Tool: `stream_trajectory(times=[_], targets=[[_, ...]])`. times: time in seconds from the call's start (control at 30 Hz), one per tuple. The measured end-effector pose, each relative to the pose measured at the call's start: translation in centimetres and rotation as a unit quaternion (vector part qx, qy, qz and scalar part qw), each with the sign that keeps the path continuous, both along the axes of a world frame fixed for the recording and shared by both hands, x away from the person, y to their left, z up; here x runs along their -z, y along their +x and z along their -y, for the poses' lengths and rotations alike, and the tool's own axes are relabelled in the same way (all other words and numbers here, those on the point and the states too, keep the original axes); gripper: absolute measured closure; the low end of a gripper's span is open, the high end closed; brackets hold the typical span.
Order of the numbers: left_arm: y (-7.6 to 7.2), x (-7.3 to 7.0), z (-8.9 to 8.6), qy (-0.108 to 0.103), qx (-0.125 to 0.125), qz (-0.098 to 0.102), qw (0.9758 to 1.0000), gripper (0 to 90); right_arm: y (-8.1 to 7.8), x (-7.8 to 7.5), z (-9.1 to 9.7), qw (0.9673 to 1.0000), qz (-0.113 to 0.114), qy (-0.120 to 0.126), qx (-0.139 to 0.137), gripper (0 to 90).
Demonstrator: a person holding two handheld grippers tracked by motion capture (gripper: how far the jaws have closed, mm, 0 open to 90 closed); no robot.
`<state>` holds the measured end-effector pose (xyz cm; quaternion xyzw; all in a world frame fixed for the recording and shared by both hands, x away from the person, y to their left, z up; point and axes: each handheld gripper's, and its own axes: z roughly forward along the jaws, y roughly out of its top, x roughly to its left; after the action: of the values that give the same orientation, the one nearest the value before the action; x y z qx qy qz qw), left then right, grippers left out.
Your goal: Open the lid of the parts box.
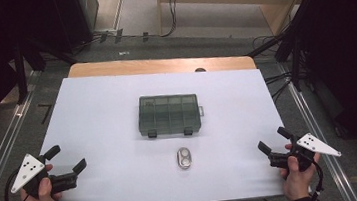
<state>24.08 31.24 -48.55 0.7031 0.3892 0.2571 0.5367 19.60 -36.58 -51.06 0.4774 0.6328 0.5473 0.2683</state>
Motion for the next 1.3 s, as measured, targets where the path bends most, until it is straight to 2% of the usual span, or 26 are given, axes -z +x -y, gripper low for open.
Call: stream_trajectory(times=[0.07,0.17,0.3,0.37,0.47,0.63,0.77,0.9,1.0,1.07,1.17,1.3], targets=[[0.1,-0.1,0.2,0.002,0.0,-0.003,1.0,0.0,0.0,-0.1,-0.1,1.0,-0.001,0.0,-0.001,0.0],[0.0,-0.6,1.4,0.018,-0.009,0.004,0.9998,0.0,0.0,-0.2,-0.3,1.0,-0.002,-0.002,-0.001,0.0],[-0.1,-1.0,2.3,0.023,-0.001,0.009,0.9997,0.0,0.0,-0.5,-0.5,1.0,0.0,-0.001,-0.002,0.0],[-0.1,-1.2,2.9,0.018,0.004,0.007,0.9998,0.0,0.0,-0.8,-0.7,1.0,0.003,0.002,-0.004,0.0],[0.1,-1.5,3.4,0.006,0.033,-0.008,0.9994,0.0,0.1,-1.3,-1.1,1.0,0.004,0.001,-0.003,0.0],[0.0,-1.8,4.5,0.015,0.021,-0.008,0.9996,0.0,0.7,-1.8,-1.9,0.9999,0.006,-0.004,-0.011,0.0],[0.2,-2.5,5.1,0.009,0.019,-0.002,0.9998,0.0,1.1,-2.1,-2.7,0.9997,0.006,-0.012,-0.023,0.0],[0.6,-2.7,5.9,0.001,0.027,-0.009,0.9996,0.0,1.2,-2.7,-3.5,0.9993,0.009,-0.016,-0.033,0.0],[0.9,-2.8,6.6,0.006,0.034,-0.013,0.9993,0.0,1.7,-3.3,-4.5,0.9988,0.01,-0.022,-0.043,0.0],[1.2,-2.9,7.1,0.004,0.051,-0.02,0.9985,0.0,2.1,-3.5,-5.0,0.9986,0.007,-0.026,-0.046,0.0],[1.4,-3.1,7.4,0.007,0.052,-0.018,0.9985,0.0,2.4,-3.7,-5.5,0.9979,0.009,-0.034,-0.054,0.0],[2.1,-3.5,8.2,0.003,0.061,-0.018,0.998,0.0,2.7,-4.0,-5.7,0.9978,0.01,-0.029,-0.058,0.0]])
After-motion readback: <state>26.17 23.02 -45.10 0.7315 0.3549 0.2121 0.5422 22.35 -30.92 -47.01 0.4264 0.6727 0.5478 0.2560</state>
